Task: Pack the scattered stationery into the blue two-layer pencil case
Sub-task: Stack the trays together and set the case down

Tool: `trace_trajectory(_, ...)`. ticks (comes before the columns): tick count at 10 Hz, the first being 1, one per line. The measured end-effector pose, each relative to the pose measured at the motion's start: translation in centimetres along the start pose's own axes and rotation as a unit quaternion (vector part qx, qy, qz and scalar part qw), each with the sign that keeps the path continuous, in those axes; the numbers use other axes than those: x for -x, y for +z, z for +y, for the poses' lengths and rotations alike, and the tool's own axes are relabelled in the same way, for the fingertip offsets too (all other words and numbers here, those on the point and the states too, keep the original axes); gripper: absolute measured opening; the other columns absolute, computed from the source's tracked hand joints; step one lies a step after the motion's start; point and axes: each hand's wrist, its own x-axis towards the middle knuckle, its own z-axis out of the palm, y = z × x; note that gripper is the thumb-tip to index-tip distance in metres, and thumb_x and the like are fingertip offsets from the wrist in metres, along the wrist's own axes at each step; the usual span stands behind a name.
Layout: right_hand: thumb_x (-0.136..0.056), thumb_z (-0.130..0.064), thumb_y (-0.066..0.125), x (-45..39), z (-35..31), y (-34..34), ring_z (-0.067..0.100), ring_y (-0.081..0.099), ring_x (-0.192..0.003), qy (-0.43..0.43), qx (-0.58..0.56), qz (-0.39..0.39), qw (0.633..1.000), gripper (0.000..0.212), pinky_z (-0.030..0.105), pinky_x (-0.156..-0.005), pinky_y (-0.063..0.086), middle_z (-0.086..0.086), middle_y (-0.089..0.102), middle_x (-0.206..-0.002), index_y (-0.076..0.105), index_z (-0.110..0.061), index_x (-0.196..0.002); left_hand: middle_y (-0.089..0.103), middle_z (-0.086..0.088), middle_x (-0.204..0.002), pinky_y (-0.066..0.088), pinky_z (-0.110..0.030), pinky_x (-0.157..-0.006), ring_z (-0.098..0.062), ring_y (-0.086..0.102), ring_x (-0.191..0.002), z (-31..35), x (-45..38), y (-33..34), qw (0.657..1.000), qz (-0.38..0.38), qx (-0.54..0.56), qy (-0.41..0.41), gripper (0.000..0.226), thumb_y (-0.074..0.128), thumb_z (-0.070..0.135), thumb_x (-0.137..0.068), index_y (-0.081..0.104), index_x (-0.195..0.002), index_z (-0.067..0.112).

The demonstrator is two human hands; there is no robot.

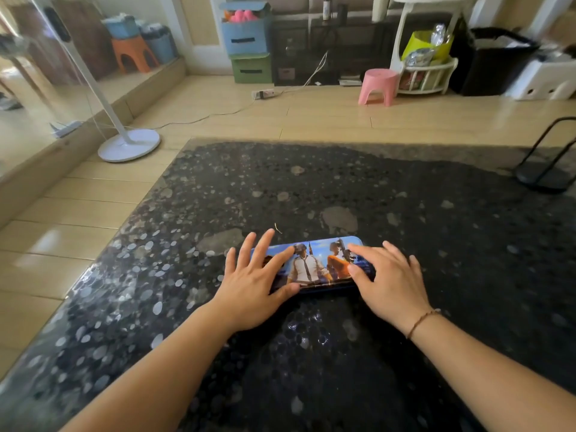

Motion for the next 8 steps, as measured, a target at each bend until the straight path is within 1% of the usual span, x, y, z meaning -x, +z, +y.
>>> trace_trajectory(1,-0.096,-0.049,0.039,0.6,0.1,0.1,0.019,0.029,-0.139,-0.014,0.003,-0.005,1.000,0.046,0.053,-0.114,0.022,-0.009,0.049,-0.141,0.043,-0.036,-0.140,0.009,0.002,-0.158,0.016,-0.049,-0.113,-0.023,0.010,-0.142,0.6,1.3,-0.6,0.980,0.092,0.122,-0.126,0.088,0.026,0.087,-0.071,0.020,-0.145,0.041)
trace_trajectory(2,-0.091,-0.047,0.052,0.3,0.1,-0.1,0.022,0.046,-0.126,0.019,-0.060,0.022,0.998,0.044,0.045,-0.107,0.038,0.002,0.058,-0.131,0.053,-0.032,-0.133,0.043,0.002,-0.142,0.032,-0.041,-0.105,-0.024,0.038,-0.128,1.2,2.9,-0.9,0.972,0.109,0.134,-0.160,0.089,0.059,0.072,-0.070,0.030,-0.143,0.028)
trace_trajectory(3,-0.084,-0.047,0.063,0.3,0.0,-0.7,0.019,0.056,-0.113,0.044,-0.120,0.046,0.991,0.045,0.036,-0.099,0.046,0.002,0.063,-0.123,0.062,-0.026,-0.124,0.049,0.000,-0.138,0.033,-0.031,-0.104,-0.020,0.043,-0.125,2.1,2.8,-0.9,0.971,0.095,0.162,-0.145,0.089,0.075,0.051,-0.071,0.032,-0.144,0.024)
trace_trajectory(4,-0.082,-0.049,0.066,0.8,1.1,-2.3,0.019,0.056,-0.110,0.078,-0.105,0.055,0.990,0.050,0.035,-0.095,0.048,0.003,0.062,-0.119,0.061,-0.027,-0.126,0.050,0.002,-0.138,0.032,-0.027,-0.104,-0.017,0.044,-0.126,4.3,1.2,-0.7,0.968,0.105,0.183,-0.136,0.088,0.079,0.048,-0.069,0.038,-0.142,0.022)
trace_trajectory(5,-0.080,-0.047,0.069,1.6,4.1,-4.5,0.020,0.054,-0.109,0.119,-0.085,0.068,0.987,0.047,0.036,-0.094,0.047,0.005,0.060,-0.108,0.061,-0.030,-0.124,0.050,0.003,-0.137,0.029,-0.022,-0.104,-0.016,0.042,-0.126,7.4,-0.5,0.2,0.968,0.099,0.201,-0.110,0.086,0.080,0.047,-0.068,0.041,-0.142,0.023)
trace_trajectory(6,-0.081,-0.047,0.068,2.9,7.2,-5.8,0.022,0.051,-0.111,0.147,-0.065,0.064,0.985,0.043,0.037,-0.095,0.046,0.003,0.057,-0.101,0.062,-0.033,-0.122,0.050,0.003,-0.137,0.022,-0.015,-0.101,-0.016,0.040,-0.127,10.5,-1.4,1.6,0.964,0.104,0.227,-0.090,0.084,0.082,0.042,-0.068,0.043,-0.141,0.021)
trace_trajectory(7,-0.085,-0.053,0.060,3.4,9.2,-6.4,0.023,0.044,-0.120,0.141,-0.017,0.063,0.988,0.042,0.040,-0.099,0.042,-0.003,0.060,-0.119,0.057,-0.038,-0.124,0.044,0.005,-0.140,0.021,-0.019,-0.104,-0.014,0.032,-0.129,12.5,-1.7,2.6,0.961,0.118,0.237,-0.081,0.083,0.080,0.039,-0.073,0.039,-0.143,0.021)
trace_trajectory(8,-0.087,-0.061,0.048,3.4,9.7,-6.3,0.022,0.034,-0.128,0.132,0.045,0.043,0.989,0.046,0.044,-0.105,0.034,-0.006,0.047,-0.134,0.048,-0.043,-0.129,0.033,0.005,-0.147,0.022,-0.024,-0.108,-0.015,0.025,-0.130,13.2,-1.2,2.6,0.965,0.097,0.229,-0.086,0.087,0.075,0.041,-0.078,0.027,-0.148,0.024)
